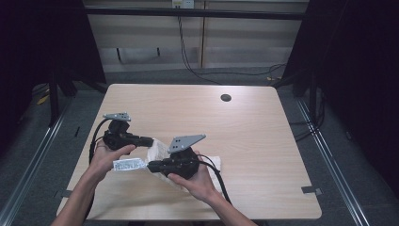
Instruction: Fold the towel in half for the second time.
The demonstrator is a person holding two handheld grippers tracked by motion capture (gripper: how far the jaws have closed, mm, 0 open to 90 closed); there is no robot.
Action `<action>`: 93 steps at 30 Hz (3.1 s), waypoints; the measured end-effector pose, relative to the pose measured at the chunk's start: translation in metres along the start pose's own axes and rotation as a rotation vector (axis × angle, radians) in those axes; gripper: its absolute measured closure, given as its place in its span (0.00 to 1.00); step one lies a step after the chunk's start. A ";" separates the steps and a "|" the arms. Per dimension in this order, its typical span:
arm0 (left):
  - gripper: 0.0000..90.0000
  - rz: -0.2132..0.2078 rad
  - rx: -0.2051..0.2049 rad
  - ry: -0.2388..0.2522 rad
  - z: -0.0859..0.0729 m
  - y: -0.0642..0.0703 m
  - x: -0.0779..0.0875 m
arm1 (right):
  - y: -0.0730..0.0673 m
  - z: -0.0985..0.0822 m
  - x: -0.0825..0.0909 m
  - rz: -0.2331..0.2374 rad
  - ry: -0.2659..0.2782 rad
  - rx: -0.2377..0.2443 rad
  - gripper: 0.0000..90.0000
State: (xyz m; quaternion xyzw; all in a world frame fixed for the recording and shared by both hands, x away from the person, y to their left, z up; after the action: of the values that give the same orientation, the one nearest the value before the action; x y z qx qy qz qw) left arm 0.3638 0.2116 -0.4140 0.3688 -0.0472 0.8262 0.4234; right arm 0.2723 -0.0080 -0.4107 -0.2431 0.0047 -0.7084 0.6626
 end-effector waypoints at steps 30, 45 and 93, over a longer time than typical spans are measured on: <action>0.96 -0.095 -0.059 -0.073 0.030 0.055 -0.092 | 0.003 -0.048 0.059 -0.110 -0.006 -0.093 0.95; 0.96 -0.101 -0.074 -0.106 0.038 0.074 -0.132 | 0.012 -0.081 0.091 -0.164 -0.022 -0.153 0.95; 0.69 -0.168 -0.025 -0.079 0.028 0.094 -0.180 | 0.005 -0.129 0.140 -0.377 -0.115 -0.189 0.40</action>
State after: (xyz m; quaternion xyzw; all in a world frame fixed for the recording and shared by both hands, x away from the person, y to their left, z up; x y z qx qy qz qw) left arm 0.3773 0.0216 -0.4884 0.3984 -0.0428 0.7719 0.4936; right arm 0.2315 -0.1818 -0.4791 -0.3407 -0.0121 -0.8011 0.4920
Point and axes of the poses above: each handheld gripper's, and its own axes: x roughly backward along the jaws, z roughly out of its top, y roughly to its right, the point moved 1 cm from there along -x, roughly forward along the jaws, and after that the axes turned 12 degrees about z, right-handed, at the moved point
